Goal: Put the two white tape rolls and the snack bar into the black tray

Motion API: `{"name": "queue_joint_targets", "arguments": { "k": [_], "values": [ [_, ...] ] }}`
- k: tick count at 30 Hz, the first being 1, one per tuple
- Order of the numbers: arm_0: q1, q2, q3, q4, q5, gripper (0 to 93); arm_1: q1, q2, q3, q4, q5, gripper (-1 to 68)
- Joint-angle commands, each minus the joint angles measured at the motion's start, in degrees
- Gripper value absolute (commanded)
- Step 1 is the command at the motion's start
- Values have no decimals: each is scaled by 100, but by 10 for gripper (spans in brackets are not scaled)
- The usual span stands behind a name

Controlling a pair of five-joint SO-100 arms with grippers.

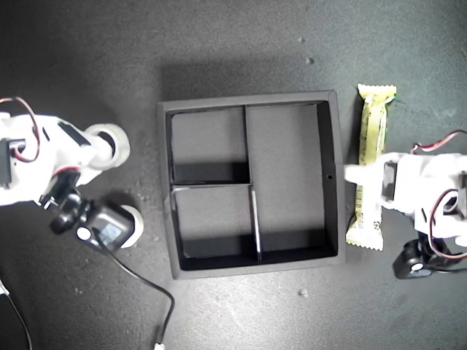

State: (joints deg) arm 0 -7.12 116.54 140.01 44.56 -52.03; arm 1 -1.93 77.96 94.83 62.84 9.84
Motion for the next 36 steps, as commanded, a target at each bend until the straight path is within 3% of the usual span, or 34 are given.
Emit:
{"name": "queue_joint_targets", "arguments": {
  "k": [1, 9, 13, 20, 25, 29, 31, 36],
  "values": [
    [-158, 536, -448, 598, 211, 1, 70, -114, -26, -141, -62, 197],
    [-158, 123, -3735, 2944, 984, 1, 193, -527, -176, -211, -158, 75],
    [9, -958, -6073, 3999, 1274, 1, 202, -457, -527, 536, -290, 24],
    [439, -3841, -10529, 6029, 1230, 1, -141, -519, -2487, 2417, -668, 12],
    [492, -4579, -11021, 6029, 1125, 1, -316, -773, -4438, 3085, -861, 20],
    [501, -5291, -11320, 6029, 1028, 1, -492, -2021, -7022, 3604, -958, 21],
    [501, -5660, -11461, 6029, 984, 1, -527, -2479, -7708, 3524, -940, 20],
    [536, -6662, -12261, 6029, 888, 1, -729, -2505, -7277, 2558, -721, 16]
  ]
}}
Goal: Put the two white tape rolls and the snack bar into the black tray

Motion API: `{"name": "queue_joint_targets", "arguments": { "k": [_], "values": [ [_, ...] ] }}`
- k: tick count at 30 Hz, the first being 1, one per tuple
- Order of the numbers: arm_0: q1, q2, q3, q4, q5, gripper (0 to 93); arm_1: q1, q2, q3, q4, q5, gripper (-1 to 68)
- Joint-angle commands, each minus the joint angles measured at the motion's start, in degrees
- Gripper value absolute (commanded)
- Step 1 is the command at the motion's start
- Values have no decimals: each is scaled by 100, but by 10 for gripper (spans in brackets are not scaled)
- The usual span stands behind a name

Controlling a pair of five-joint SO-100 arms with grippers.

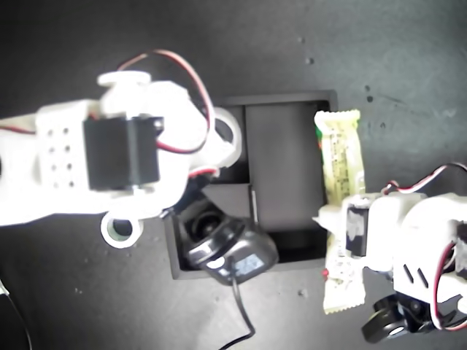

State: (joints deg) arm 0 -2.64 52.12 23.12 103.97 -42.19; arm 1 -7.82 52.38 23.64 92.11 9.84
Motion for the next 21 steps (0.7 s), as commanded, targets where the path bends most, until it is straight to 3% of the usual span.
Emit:
{"name": "queue_joint_targets", "arguments": {
  "k": [1, 4, 15, 21],
  "values": [
    [88, -343, -642, 88, -123, 1, -202, 53, -88, -492, -677, 23],
    [132, -659, -773, 88, -211, 5, -325, 53, 88, -686, -571, 33],
    [281, 193, 589, 105, -642, 174, -316, 35, 940, -888, -439, 71],
    [70, 2821, 1986, 114, -563, 171, -264, 35, 932, -571, -686, 195]
  ]
}}
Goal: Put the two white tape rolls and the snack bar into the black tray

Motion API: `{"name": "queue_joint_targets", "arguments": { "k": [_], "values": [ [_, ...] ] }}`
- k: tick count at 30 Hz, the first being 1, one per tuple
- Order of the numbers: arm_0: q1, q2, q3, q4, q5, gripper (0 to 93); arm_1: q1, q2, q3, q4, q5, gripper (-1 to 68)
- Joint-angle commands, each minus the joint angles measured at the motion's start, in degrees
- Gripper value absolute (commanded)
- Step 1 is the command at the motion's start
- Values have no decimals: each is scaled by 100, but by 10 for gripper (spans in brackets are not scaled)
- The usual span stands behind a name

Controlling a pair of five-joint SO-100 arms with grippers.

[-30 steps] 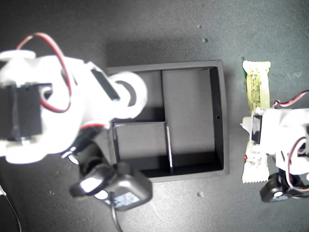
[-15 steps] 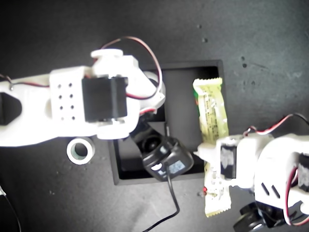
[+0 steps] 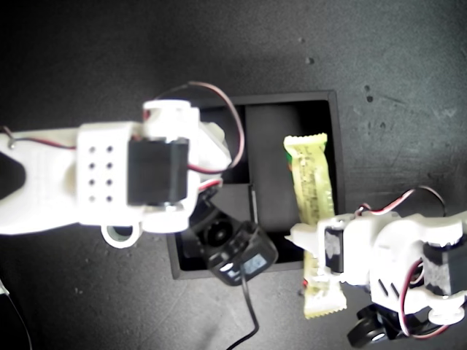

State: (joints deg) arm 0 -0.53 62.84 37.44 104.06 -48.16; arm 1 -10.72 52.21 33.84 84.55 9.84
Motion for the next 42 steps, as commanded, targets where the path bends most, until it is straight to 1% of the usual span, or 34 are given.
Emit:
{"name": "queue_joint_targets", "arguments": {
  "k": [1, 3, 5, 7, 8, 10, 12, 15, 17, 21, 23, 24, 27, 33, 36, 42],
  "values": [
    [-158, 2320, 879, 114, 9, 171, 53, 53, -132, 352, -738, 212],
    [-88, 3401, 1521, 114, -149, 167, 141, 53, -237, 817, -861, 239],
    [202, 4263, 2127, 114, -510, 162, 264, 53, -431, 1397, -976, 261],
    [721, 4834, 2689, 97, -1125, 149, 457, 97, -686, 1863, -1125, 273],
    [1187, 5036, 3023, 18, -1573, 144, 624, 378, -519, 1863, -1222, 292],
    [1837, 5150, 3674, -431, -2180, 133, 932, 773, -439, 1863, -1327, 284],
    [2347, 5142, 4359, -1125, -2637, 131, 1274, 1143, -466, 1863, -1406, 269],
    [2733, 4931, 5221, -2101, -3050, 131, 1740, 1512, -668, 1863, -1389, 251],
    [2839, 4878, 5836, -2777, -3190, 132, 1995, 1679, -870, 1863, -1283, 245],
    [2874, 5098, 7172, -3990, -3445, 132, 2364, 1995, -1222, 1863, -703, 232],
    [2856, 5238, 7752, -4509, -3507, 132, 2496, 2215, -1301, 1863, -237, 211],
    [2830, 5273, 7989, -4720, -3533, 132, 2549, 2364, -1327, 1863, 53, 187],
    [2751, 5256, 8394, -4992, -3595, 132, 2531, 2848, -1354, 1863, 642, 112],
    [2610, 5150, 8525, -5168, -3419, 132, 2188, 3718, -993, 1863, 1187, 27],
    [2584, 5080, 8534, -5238, -3393, 133, 2145, 3964, -642, 1863, 1389, 0],
    [2628, 4939, 8692, -5432, -3533, 133, 2162, 3999, -519, 1863, 1538, -1]
  ]
}}
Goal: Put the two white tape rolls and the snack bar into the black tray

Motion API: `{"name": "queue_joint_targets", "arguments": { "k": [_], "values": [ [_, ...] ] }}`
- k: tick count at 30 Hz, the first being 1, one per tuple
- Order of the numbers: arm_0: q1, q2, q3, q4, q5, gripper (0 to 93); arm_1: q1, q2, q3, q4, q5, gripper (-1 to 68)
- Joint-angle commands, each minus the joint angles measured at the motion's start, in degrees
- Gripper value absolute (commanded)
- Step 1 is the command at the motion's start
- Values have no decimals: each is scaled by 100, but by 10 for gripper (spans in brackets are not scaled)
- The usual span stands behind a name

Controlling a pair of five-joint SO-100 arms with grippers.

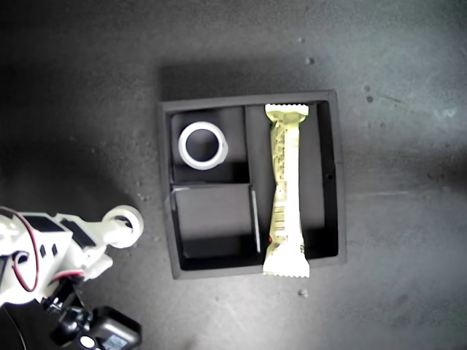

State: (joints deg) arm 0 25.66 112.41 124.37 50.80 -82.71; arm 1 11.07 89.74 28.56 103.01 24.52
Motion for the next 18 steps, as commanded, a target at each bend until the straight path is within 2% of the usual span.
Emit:
{"name": "queue_joint_targets", "arguments": {
  "k": [1, 18],
  "values": [
    [18, -26, 44, -158, -97, 133, -9, 255, 0, 18, 70, -1],
    [62, -466, 220, -598, -211, 130, 105, 281, -141, 18, 202, -1]
  ]
}}
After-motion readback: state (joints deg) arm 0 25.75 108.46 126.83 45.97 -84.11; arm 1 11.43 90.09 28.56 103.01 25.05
